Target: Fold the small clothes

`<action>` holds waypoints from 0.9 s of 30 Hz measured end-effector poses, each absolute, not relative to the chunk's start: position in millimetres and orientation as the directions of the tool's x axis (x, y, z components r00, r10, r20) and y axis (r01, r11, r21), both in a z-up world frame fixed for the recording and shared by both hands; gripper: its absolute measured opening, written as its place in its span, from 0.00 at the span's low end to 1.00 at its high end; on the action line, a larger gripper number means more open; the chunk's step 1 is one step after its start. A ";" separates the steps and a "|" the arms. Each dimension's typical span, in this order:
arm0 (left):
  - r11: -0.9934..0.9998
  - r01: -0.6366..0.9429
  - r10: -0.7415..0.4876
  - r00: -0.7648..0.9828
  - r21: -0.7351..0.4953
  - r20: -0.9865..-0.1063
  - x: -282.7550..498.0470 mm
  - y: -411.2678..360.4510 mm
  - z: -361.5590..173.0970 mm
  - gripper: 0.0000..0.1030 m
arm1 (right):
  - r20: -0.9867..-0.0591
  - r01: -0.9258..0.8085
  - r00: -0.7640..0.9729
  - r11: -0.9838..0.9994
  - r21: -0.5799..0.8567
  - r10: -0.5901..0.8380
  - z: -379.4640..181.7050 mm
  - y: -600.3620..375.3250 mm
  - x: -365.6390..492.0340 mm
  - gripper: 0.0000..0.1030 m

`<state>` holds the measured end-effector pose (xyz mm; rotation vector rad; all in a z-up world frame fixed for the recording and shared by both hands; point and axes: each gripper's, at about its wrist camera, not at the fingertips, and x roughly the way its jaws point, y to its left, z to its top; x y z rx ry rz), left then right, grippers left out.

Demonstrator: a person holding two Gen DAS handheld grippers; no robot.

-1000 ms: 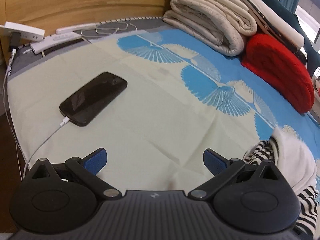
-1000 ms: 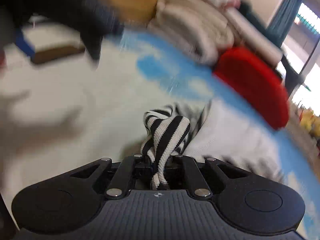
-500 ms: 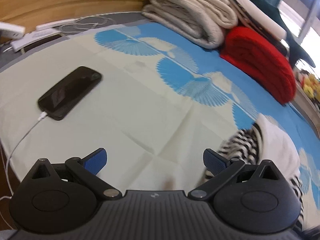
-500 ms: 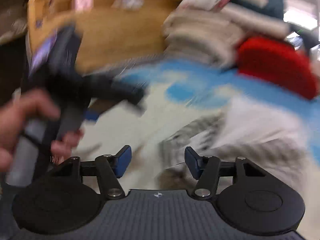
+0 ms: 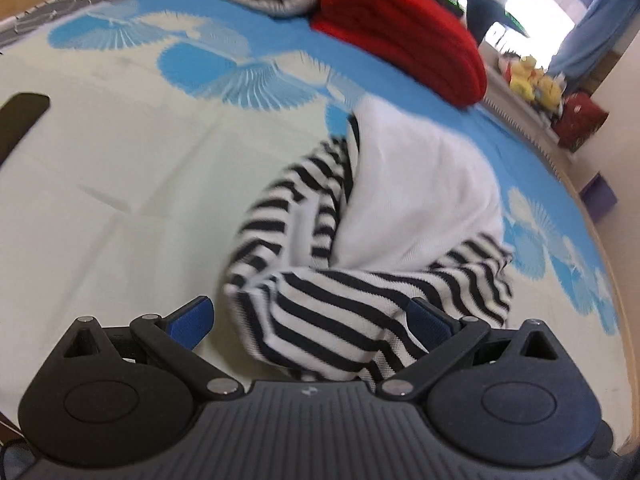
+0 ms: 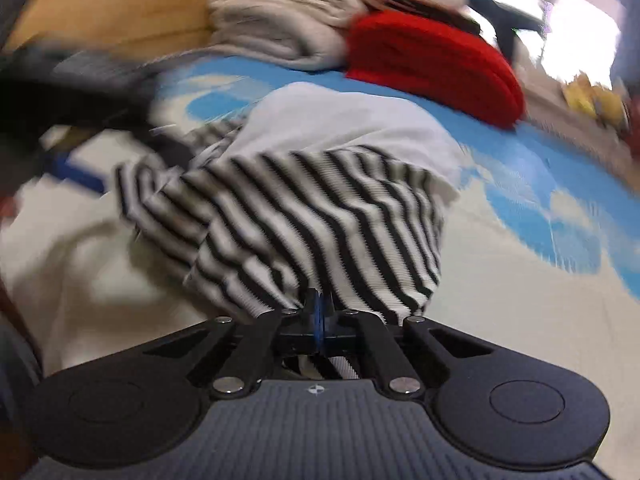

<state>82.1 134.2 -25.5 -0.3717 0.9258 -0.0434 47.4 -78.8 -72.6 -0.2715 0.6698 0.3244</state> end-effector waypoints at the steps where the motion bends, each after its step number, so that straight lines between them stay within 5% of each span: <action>1: 0.943 -0.136 -0.172 0.583 -0.305 -0.794 86.6 130.0 -31.7 1.00 | -0.636 -0.391 0.744 0.905 -0.165 0.206 -72.7 -77.0 44.2 0.01; 5: 0.940 -0.205 -0.141 0.499 -0.275 -0.855 97.7 127.6 -56.7 1.00 | -0.636 -0.367 0.717 0.930 0.005 0.286 -53.6 -108.4 43.3 0.03; 9: 0.909 -0.245 -0.184 0.489 -0.337 -0.853 92.8 137.6 -61.1 1.00 | -0.624 -0.231 0.702 0.939 0.256 0.343 -22.1 -164.1 61.1 0.42; 15: 0.838 -0.187 -0.349 0.537 -0.512 -0.768 73.9 148.6 -47.1 1.00 | -0.598 -0.164 0.706 0.909 0.384 0.380 7.0 -228.0 137.9 0.68; 19: 0.768 -0.177 -0.461 0.516 -0.616 -0.722 76.8 138.3 -53.7 1.00 | -0.647 -0.127 0.622 0.873 0.472 0.441 1.5 -228.5 227.0 0.72; 23: 0.740 -0.308 -0.417 0.488 -0.598 -0.767 91.7 141.4 -71.0 0.99 | -0.713 -0.095 0.532 0.869 0.485 0.457 -13.7 -207.7 300.7 0.77; 24: 0.735 -0.346 -0.399 0.474 -0.583 -0.785 95.9 144.1 -76.3 0.93 | -0.724 -0.096 0.513 0.869 0.485 0.461 -20.6 -202.4 315.0 0.77; 26: 0.739 -0.354 -0.385 0.478 -0.574 -0.790 102.6 148.1 -78.9 0.59 | -0.758 -0.110 0.443 0.868 0.484 0.479 -35.3 -187.8 337.9 0.76; 27: 0.746 -0.318 -0.407 0.477 -0.585 -0.779 107.9 146.3 -77.0 0.45 | -0.773 -0.114 0.410 0.868 0.483 0.484 -42.2 -184.8 344.2 0.63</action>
